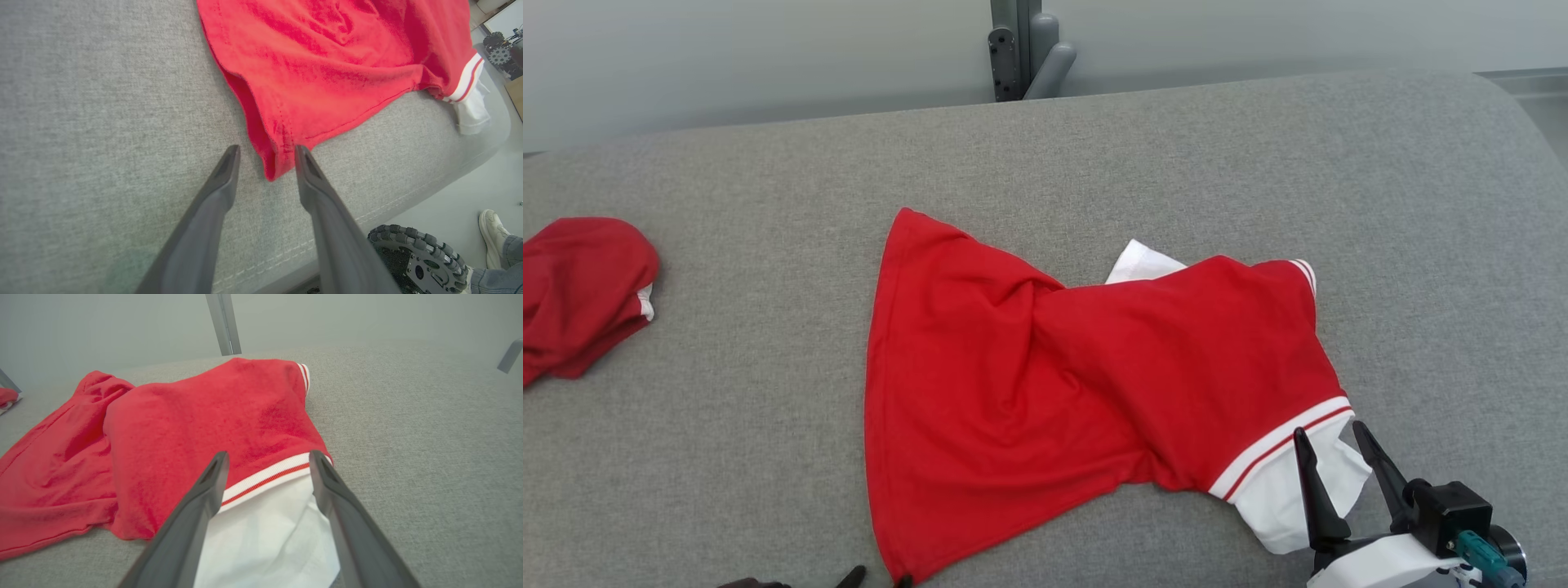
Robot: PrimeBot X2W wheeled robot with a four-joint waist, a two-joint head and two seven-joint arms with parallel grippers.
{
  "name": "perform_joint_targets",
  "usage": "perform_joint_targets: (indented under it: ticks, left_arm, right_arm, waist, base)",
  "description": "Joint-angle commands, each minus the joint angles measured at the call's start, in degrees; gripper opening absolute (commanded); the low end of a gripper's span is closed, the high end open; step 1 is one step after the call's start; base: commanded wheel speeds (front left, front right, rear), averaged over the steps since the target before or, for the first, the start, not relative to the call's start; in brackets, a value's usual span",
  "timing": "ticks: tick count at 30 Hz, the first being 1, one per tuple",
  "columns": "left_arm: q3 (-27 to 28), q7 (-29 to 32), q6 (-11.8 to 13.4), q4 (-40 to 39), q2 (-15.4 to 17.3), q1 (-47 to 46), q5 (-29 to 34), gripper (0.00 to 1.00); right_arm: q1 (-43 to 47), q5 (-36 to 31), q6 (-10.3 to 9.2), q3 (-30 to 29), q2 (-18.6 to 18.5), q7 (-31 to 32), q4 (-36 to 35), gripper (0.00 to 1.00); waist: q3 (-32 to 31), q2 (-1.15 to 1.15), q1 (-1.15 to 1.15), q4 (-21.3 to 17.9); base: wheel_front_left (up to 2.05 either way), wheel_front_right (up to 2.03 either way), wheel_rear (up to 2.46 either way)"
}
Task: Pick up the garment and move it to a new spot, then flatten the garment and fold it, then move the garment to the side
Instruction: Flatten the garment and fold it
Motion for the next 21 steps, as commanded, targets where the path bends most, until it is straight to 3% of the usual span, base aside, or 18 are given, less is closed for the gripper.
perform_joint_targets:
  ticks: [1, 6, 10, 14, 19, 21]
  left_arm:
    - [0.53, 0.14, 0.66, -0.59, 0.78, 1.35, -0.96, 1.00]
    - [2.22, -0.04, 3.06, -4.51, 2.47, 4.75, -2.95, 1.00]
    - [6.47, -2.37, 5.91, -7.68, 1.96, 6.17, -2.52, 1.00]
    - [11.82, -3.31, 8.05, -10.06, -0.37, 6.63, 0.92, 1.00]
    - [19.47, -3.23, 8.96, -11.84, -4.86, 8.89, 10.12, 1.00]
    - [25.00, -3.18, 8.33, -12.14, -8.77, 10.62, 15.47, 1.00]
  right_arm:
    - [0.90, -0.37, -0.02, -0.06, -0.17, -0.17, 0.19, 1.00]
    - [1.57, 0.00, -0.02, -0.09, -0.17, -0.17, 0.36, 1.00]
    - [1.97, 0.50, -0.02, -0.30, -0.18, -0.17, 0.13, 1.00]
    - [2.05, -0.06, -0.02, -0.70, -0.17, -0.17, -0.84, 1.00]
    - [2.97, -0.92, -0.02, -2.73, -0.17, -0.17, -2.66, 1.00]
    - [3.28, -1.94, -0.02, -4.39, -0.18, -0.17, -4.18, 1.00]
  waist:
    - [-0.34, 0.63, 0.00, 0.13]
    - [-1.71, 0.63, 0.00, 0.47]
    - [-2.74, 0.63, 0.00, 1.00]
    - [-3.57, 0.63, 0.00, 1.55]
    - [-5.52, 0.63, 0.00, 2.20]
    - [-6.68, 0.63, 0.00, 2.47]
  base:
    - [0.00, 0.00, 0.00]
    - [0.00, 0.00, 0.00]
    - [0.00, 0.00, 0.00]
    - [0.00, 0.00, 0.00]
    - [0.00, 0.00, 0.00]
    - [0.00, 0.00, 0.00]
